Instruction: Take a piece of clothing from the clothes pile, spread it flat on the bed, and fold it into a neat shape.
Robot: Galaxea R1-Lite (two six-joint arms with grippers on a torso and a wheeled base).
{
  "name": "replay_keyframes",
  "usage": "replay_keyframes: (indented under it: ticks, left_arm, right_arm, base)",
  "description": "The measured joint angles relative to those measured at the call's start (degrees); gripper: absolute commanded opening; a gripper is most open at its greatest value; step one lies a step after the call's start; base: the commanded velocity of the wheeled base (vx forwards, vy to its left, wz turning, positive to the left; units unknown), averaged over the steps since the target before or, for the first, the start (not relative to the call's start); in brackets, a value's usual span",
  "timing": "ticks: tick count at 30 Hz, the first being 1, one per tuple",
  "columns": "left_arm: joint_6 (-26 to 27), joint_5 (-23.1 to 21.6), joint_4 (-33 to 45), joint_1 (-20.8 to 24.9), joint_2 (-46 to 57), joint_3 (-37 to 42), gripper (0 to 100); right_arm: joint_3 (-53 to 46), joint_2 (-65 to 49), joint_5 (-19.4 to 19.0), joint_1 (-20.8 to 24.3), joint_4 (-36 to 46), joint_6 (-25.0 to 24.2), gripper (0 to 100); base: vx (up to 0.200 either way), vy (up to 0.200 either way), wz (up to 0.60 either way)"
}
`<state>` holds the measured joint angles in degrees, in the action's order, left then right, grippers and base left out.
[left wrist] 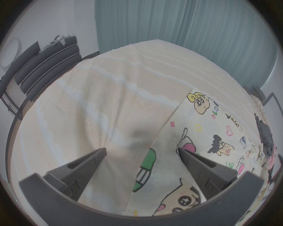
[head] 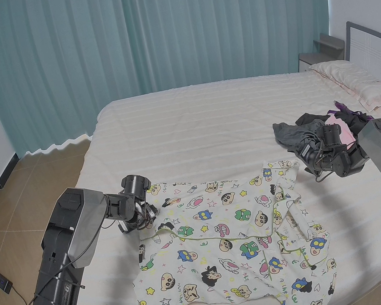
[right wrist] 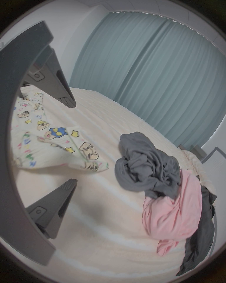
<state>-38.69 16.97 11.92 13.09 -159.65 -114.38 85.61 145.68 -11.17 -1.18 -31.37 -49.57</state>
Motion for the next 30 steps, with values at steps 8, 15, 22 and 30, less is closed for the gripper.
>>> replay_keyframes:
  ticks: [8, 15, 22, 30]
  left_arm:
    - [-6.1, -7.8, 2.2, -0.7, 7.3, -0.2, 100]
    - [-10.8, -17.0, 3.2, -0.9, 17.9, -0.2, 100]
    - [-11.7, -24.0, -0.8, -1.0, 30.6, 1.5, 100]
    - [-11.1, -28.8, -11.9, -0.9, 42.1, 18.5, 100]
  right_arm:
    - [-23.1, -9.4, -6.7, -2.5, -12.7, 1.3, 100]
    - [-36.7, -16.1, -10.7, -4.1, -19.2, 4.3, 100]
    - [-44.1, -20.4, -12.0, -4.7, -20.4, 10.2, 100]
    - [-49.0, -23.3, -16.1, -4.7, -20.7, 14.0, 100]
  base:
    - [0.000, 0.000, 0.00]
    - [0.000, 0.000, 0.00]
    - [0.000, 0.000, 0.00]
    - [0.000, 0.000, 0.00]
